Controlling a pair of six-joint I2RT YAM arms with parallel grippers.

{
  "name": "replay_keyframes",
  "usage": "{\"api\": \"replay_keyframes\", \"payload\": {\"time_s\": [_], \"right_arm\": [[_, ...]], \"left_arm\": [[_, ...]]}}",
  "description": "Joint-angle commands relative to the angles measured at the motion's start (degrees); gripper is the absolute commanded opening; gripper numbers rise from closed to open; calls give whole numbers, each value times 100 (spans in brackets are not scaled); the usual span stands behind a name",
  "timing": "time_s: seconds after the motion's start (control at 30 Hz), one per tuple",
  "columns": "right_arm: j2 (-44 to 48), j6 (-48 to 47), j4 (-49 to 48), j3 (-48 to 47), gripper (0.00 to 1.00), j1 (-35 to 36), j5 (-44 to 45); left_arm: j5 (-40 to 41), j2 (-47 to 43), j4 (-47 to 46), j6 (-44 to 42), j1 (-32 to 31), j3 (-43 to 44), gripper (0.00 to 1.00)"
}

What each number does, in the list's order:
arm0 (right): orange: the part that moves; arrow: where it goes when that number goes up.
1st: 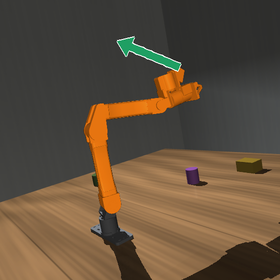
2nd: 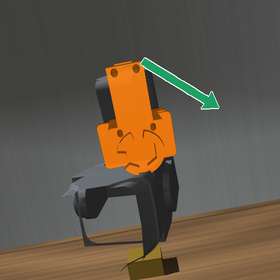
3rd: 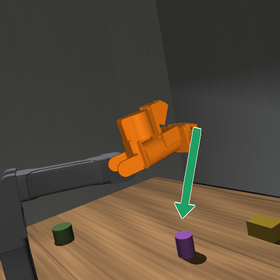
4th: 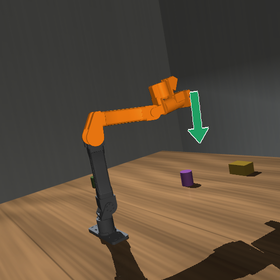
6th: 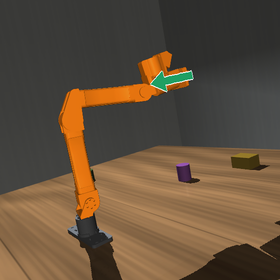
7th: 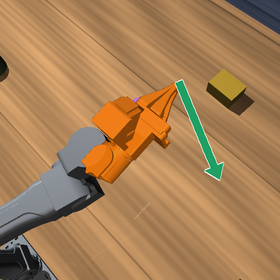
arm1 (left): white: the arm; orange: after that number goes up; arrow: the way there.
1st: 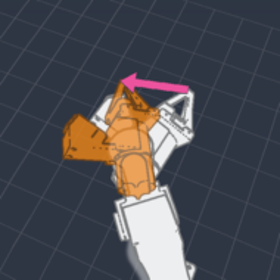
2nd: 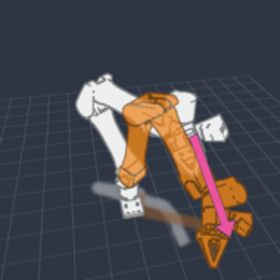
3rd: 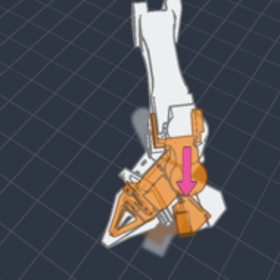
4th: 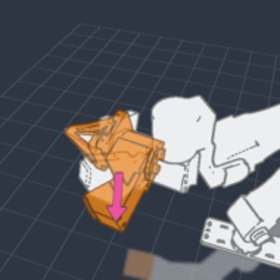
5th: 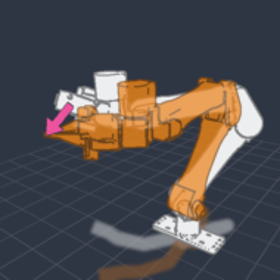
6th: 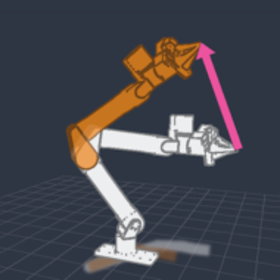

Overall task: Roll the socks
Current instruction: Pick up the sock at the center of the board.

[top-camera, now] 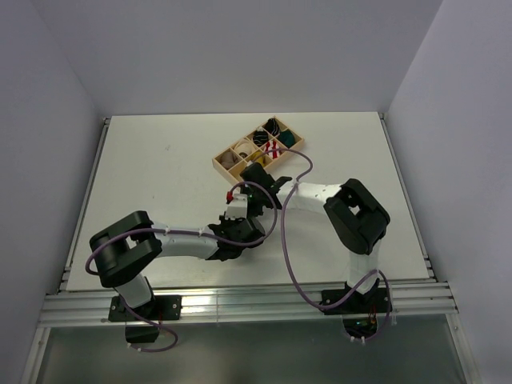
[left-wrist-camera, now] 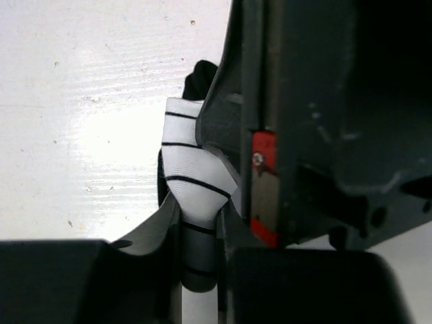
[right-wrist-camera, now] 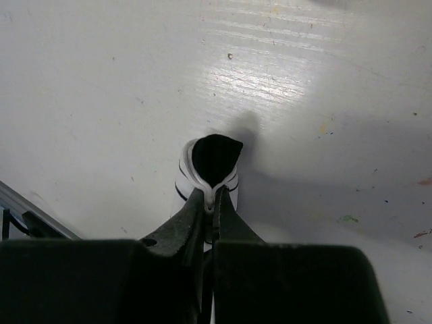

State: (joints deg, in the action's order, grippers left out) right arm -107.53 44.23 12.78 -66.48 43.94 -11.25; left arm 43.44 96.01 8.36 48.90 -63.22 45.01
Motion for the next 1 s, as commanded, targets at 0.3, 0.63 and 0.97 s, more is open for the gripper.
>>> {"api": "replay_keyframes", "payload": {"time_s": [0.3,0.63,0.97], "right_arm": [[986,69,-689,653,39,-676,-967],[2516,-520,23,1232,65,-1994,-967],[3905,-995,6,2270,64,-2891,-1107]], "left_arm": [[-266,-292,149,-74,99,-432,0],[-688,-1189,-203,-794,574,-353,0],[-1439,-2016,-667,-2050,1793,761,0]]}}
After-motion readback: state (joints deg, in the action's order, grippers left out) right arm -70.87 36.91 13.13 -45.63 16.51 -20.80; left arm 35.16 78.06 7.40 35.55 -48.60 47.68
